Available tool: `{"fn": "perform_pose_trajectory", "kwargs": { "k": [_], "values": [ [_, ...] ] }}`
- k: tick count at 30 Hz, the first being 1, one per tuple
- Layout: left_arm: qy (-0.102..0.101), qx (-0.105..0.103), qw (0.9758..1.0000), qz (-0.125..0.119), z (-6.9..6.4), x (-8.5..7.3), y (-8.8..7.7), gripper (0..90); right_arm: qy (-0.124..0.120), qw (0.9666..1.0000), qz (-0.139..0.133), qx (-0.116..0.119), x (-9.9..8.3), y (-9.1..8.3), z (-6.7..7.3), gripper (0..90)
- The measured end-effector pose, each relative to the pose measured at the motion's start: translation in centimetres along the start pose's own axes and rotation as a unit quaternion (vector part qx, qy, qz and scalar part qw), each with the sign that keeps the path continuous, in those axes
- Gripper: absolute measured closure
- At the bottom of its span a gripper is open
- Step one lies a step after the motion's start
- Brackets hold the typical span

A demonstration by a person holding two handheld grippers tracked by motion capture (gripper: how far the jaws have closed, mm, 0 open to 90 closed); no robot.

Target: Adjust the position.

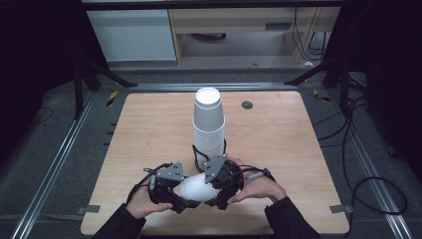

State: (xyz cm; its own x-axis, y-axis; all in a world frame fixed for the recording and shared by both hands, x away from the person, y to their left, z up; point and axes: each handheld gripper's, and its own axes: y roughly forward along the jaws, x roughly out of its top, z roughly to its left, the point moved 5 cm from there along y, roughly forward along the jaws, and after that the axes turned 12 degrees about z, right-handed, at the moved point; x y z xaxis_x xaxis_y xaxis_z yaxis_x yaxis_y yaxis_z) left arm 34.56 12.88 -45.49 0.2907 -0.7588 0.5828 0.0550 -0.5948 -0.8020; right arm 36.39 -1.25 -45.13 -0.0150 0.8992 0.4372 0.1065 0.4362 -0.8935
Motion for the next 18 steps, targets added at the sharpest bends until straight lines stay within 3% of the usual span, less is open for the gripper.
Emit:
{"fn": "perform_pose_trajectory", "kwargs": {
  "k": [12, 18],
  "values": [
    [0.002, -0.002, 1.0000, -0.003, 0.0, -0.1, -0.1, 21.9, 0.011, 0.9998, -0.008, 0.011, -0.1, -0.5, 0.0, 2.6],
    [-0.001, -0.001, 0.9999, -0.010, 0.2, -0.3, -0.5, 21.8, 0.026, 0.9994, -0.021, 0.004, -0.6, -1.5, -0.3, 1.9]
  ]
}}
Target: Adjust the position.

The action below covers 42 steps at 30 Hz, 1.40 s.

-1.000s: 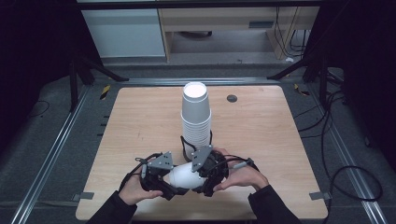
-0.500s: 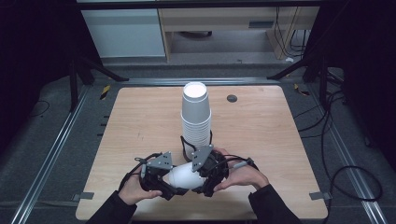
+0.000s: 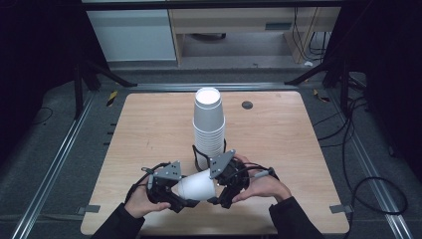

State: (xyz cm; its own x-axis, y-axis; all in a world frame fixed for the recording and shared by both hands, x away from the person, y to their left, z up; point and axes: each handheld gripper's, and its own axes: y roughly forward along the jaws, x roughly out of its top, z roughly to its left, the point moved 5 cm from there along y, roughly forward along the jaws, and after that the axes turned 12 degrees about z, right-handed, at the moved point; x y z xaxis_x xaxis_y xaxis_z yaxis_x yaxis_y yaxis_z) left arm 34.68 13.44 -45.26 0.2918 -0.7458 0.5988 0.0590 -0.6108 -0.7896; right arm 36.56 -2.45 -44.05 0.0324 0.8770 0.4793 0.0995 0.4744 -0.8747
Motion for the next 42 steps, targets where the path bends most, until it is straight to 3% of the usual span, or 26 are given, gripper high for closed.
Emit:
{"fn": "perform_pose_trajectory", "kwargs": {
  "k": [9, 10, 15, 19, 21, 22, 26, 28, 35, 42],
  "values": [
    [-0.005, 0.008, 0.9998, -0.015, 0.4, -0.2, -0.6, 21.9, 0.027, 0.9986, -0.046, -0.007, -1.1, -2.3, -0.3, 2.4],
    [-0.008, 0.006, 0.9997, -0.021, 0.5, -0.2, -0.7, 21.9, 0.037, 0.9974, -0.061, -0.006, -1.6, -2.8, -0.3, 2.6],
    [-0.011, 0.006, 0.9990, -0.042, 0.6, -0.2, -1.1, 21.8, 0.063, 0.9948, -0.079, -0.016, -2.7, -3.4, -0.5, 2.6],
    [-0.011, 0.010, 0.9975, -0.069, 0.7, 0.0, -1.7, 21.8, 0.092, 0.9892, -0.113, -0.018, -3.8, -4.0, -0.4, 3.0],
    [-0.009, 0.011, 0.9966, -0.081, 0.7, 0.1, -1.9, 21.8, 0.099, 0.9873, -0.123, -0.015, -4.0, -4.1, -0.4, 3.0],
    [-0.006, 0.011, 0.9959, -0.089, 0.5, 0.3, -1.9, 21.8, 0.107, 0.9847, -0.137, -0.010, -4.3, -4.2, -0.2, 3.0],
    [0.002, 0.003, 0.9952, -0.097, 0.2, 0.6, -1.6, 21.8, 0.113, 0.9820, -0.151, -0.002, -4.4, -4.1, 0.0, 3.0],
    [0.007, 0.001, 0.9951, -0.098, -0.1, 0.8, -1.3, 21.7, 0.118, 0.9779, -0.171, 0.018, -4.3, -3.9, 0.3, 3.0],
    [0.020, -0.008, 0.9952, -0.095, -0.8, 1.5, -0.2, 21.7, 0.118, 0.9766, -0.175, 0.040, -3.8, -2.9, 0.7, 3.0],
    [0.025, -0.015, 0.9951, -0.095, -1.2, 1.7, 0.3, 21.8, 0.121, 0.9725, -0.190, 0.059, -3.3, -2.4, 0.8, 3.0]
  ]
}}
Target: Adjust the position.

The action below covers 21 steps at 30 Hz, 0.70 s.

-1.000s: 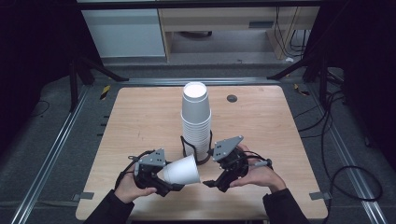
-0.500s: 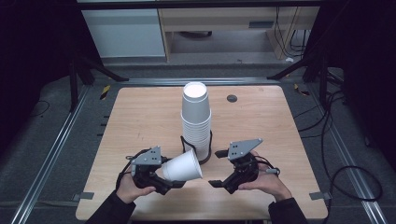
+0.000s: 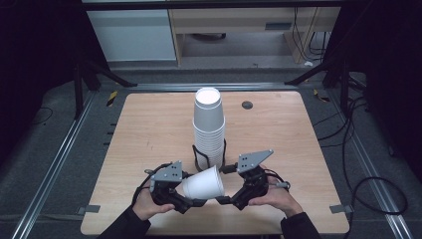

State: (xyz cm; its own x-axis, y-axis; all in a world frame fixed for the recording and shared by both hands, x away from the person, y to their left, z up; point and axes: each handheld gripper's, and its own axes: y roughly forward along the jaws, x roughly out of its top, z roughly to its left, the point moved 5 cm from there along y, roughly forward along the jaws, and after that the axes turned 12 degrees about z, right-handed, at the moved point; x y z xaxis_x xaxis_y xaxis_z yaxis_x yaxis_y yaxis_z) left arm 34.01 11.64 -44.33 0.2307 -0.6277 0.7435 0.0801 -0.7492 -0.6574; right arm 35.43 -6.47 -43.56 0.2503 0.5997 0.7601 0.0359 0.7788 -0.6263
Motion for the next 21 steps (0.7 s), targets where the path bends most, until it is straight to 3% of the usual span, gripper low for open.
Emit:
{"fn": "perform_pose_trajectory", "kwargs": {
  "k": [21],
  "values": [
    [0.015, -0.009, 0.9998, 0.002, -0.7, 0.3, 0.3, 21.8, 0.006, 0.9985, -0.016, 0.052, 0.2, 1.5, 0.4, 5.0]
  ]
}}
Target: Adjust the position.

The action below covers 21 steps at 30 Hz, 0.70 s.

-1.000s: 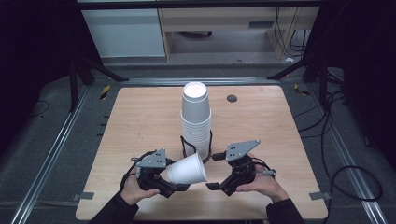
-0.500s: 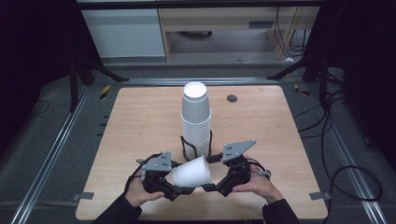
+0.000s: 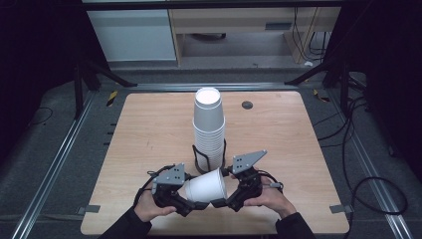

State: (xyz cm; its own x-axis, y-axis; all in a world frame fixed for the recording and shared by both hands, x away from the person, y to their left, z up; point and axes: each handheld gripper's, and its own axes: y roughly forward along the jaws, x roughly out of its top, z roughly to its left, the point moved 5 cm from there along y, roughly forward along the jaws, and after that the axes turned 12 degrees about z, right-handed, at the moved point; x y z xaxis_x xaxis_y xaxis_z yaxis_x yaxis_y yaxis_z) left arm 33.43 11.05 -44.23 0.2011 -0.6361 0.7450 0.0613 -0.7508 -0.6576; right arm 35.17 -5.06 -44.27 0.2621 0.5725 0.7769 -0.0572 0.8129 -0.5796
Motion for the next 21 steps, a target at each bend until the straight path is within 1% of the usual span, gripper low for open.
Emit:
{"fn": "perform_pose_trajectory", "kwargs": {
  "k": [3, 9, 17, 18, 19, 20, 21],
  "values": [
    [0.000, -0.002, 1.0000, 0.001, 0.01, -0.03, 0.00, 21.9, -0.003, 1.0000, -0.002, 0.006, -0.08, 0.02, 0.00, 6.0],
    [-0.002, -0.003, 1.0000, 0.006, 0.08, -0.12, 0.16, 21.6, -0.004, 1.0000, 0.001, 0.006, -0.28, 0.12, -0.09, 6.8],
    [-0.008, -0.003, 1.0000, 0.003, 0.15, -0.04, 0.05, 20.1, -0.002, 0.9999, -0.006, 0.008, -0.22, 0.03, -0.15, 7.1],
    [-0.008, -0.001, 1.0000, 0.004, 0.17, -0.06, 0.02, 20.1, -0.002, 0.9999, -0.006, 0.008, -0.22, 0.03, -0.15, 7.1],
    [-0.009, 0.004, 0.9999, 0.009, 0.31, -0.15, -0.14, 16.2, -0.005, 1.0000, -0.003, 0.000, -0.25, -0.09, -0.23, 7.1],
    [-0.009, 0.004, 0.9999, 0.009, 0.31, -0.15, -0.14, 15.7, -0.005, 1.0000, -0.003, 0.000, -0.25, -0.09, -0.23, 7.1],
    [-0.012, 0.010, 0.9999, 0.009, 0.47, -0.21, -0.37, 15.7, -0.004, 1.0000, -0.003, -0.002, -0.26, -0.19, -0.29, 7.1]
  ]
}}
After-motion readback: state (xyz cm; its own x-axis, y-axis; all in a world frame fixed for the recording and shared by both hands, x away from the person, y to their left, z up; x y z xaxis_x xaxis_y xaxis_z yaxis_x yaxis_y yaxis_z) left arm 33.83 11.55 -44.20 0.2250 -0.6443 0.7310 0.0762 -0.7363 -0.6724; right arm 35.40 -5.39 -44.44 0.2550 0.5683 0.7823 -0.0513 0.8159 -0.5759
